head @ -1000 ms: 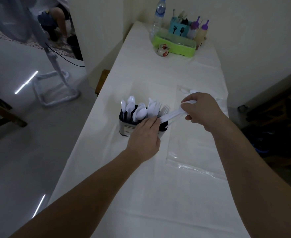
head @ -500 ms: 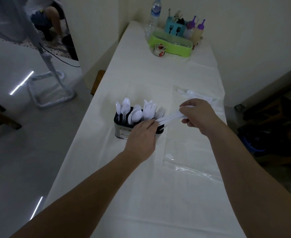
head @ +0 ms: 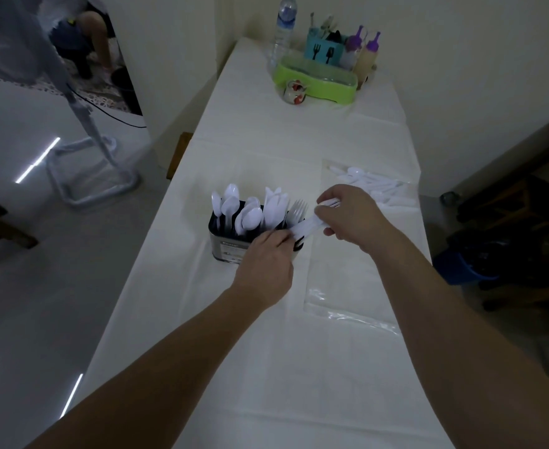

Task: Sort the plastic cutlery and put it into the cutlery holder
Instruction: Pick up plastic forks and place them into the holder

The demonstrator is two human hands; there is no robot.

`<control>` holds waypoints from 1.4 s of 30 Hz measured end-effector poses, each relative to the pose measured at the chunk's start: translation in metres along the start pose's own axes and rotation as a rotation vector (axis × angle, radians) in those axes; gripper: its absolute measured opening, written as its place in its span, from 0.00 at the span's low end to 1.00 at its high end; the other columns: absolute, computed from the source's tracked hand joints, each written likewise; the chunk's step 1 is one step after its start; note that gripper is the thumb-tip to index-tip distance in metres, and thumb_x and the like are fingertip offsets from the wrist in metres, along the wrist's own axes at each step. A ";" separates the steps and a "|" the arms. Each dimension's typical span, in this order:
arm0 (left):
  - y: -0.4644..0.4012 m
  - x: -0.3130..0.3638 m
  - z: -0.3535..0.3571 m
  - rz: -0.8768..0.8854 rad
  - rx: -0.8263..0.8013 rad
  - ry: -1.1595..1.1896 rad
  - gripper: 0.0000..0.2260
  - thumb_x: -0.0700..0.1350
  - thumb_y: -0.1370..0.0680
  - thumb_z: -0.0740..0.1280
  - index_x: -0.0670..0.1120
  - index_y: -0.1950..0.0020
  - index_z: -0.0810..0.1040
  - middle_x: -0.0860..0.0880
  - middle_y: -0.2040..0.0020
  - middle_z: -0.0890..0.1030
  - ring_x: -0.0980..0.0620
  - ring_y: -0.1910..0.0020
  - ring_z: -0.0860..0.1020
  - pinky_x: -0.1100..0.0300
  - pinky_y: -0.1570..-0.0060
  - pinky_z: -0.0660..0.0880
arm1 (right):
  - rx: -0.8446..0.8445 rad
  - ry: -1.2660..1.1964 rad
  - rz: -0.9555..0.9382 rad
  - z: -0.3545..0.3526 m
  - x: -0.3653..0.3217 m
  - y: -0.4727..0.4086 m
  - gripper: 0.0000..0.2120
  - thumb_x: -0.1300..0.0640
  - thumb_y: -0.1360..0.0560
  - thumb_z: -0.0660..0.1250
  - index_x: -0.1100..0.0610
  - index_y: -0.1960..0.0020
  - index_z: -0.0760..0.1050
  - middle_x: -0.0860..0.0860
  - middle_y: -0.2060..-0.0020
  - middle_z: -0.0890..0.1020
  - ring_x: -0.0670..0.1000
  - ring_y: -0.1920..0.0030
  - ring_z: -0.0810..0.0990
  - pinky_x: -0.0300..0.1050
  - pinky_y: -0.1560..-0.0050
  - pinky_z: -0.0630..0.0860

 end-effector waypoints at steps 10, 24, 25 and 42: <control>0.023 -0.017 -0.010 -0.003 0.040 -0.115 0.21 0.43 0.28 0.56 0.38 0.41 0.81 0.41 0.42 0.81 0.40 0.39 0.78 0.45 0.35 0.72 | -0.039 0.159 0.039 0.044 0.014 -0.010 0.09 0.59 0.28 0.66 0.59 0.49 0.77 0.56 0.57 0.84 0.56 0.57 0.85 0.45 0.61 0.77; 0.035 -0.024 -0.006 0.019 -0.061 -0.173 0.28 0.43 0.32 0.71 0.40 0.32 0.75 0.43 0.34 0.77 0.40 0.31 0.72 0.43 0.33 0.69 | 0.120 0.173 0.025 0.052 0.016 -0.002 0.17 0.54 0.29 0.70 0.61 0.44 0.74 0.54 0.53 0.79 0.54 0.55 0.78 0.42 0.62 0.69; 0.035 -0.025 -0.005 0.019 -0.067 -0.172 0.28 0.44 0.31 0.70 0.41 0.31 0.75 0.43 0.33 0.77 0.41 0.31 0.72 0.43 0.32 0.69 | 0.139 0.164 0.011 0.051 0.017 -0.001 0.17 0.55 0.28 0.69 0.61 0.43 0.75 0.55 0.52 0.80 0.55 0.56 0.79 0.41 0.63 0.69; 0.035 -0.025 -0.007 0.021 -0.125 -0.177 0.29 0.43 0.31 0.71 0.40 0.31 0.74 0.42 0.33 0.77 0.40 0.30 0.71 0.42 0.32 0.68 | 0.128 0.117 0.067 0.059 0.036 0.007 0.24 0.52 0.27 0.72 0.58 0.34 0.71 0.52 0.54 0.82 0.54 0.49 0.81 0.43 0.51 0.74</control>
Point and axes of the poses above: each hand's wrist, its own y-axis away from the middle knuckle, its own z-axis out of the palm, x = y × z, the point moved 6 cm from there along -y, towards the middle knuckle
